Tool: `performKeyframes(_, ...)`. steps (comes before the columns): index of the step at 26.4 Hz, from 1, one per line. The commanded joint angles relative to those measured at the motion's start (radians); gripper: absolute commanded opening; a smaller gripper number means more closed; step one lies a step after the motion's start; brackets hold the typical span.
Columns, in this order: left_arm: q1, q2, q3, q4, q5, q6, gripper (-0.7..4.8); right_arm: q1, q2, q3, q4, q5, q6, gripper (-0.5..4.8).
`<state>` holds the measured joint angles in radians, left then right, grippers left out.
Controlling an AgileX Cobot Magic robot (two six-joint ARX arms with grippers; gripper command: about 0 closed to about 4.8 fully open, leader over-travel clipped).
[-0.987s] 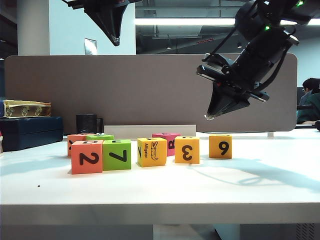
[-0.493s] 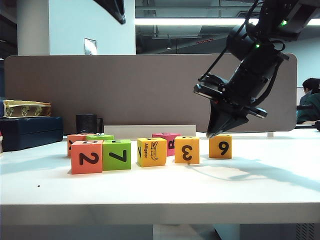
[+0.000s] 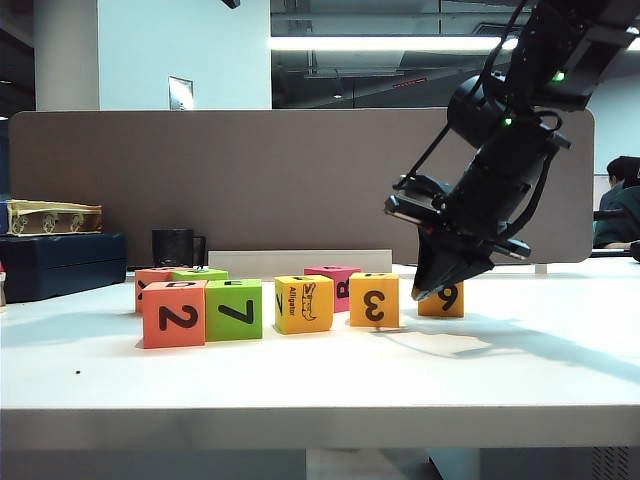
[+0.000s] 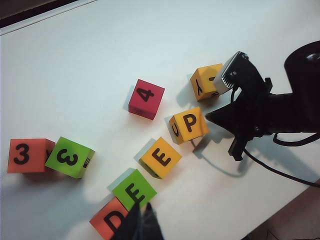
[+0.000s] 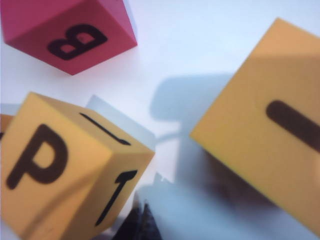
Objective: Select the appropriate blocks from the scattered letter blocks on the table and arrange them in a row to spell out "DEEP".
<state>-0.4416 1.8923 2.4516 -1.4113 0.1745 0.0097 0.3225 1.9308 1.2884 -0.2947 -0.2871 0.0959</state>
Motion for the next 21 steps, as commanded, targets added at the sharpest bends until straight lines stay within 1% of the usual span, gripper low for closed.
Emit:
performKeyframes(1,-0.001,-0.010,0.004,0.002,0.006,0.000,-0.06,0.001,0.027,0.023,0.031,0.003,-0.003,-0.05)
performKeyframes(10,-0.001,-0.010,0.004,0.000,0.005,0.001,-0.06,0.002,0.049,0.038,0.109,0.003,-0.003,-0.06)
performKeyframes(17,-0.001,-0.010,0.004,0.006,0.005,0.001,-0.06,0.021,0.054,0.038,0.120,-0.007,-0.003,-0.05)
performKeyframes(21,-0.001,-0.010,0.004,0.006,0.005,0.002,-0.06,0.042,0.054,0.038,0.134,-0.041,-0.003,-0.06)
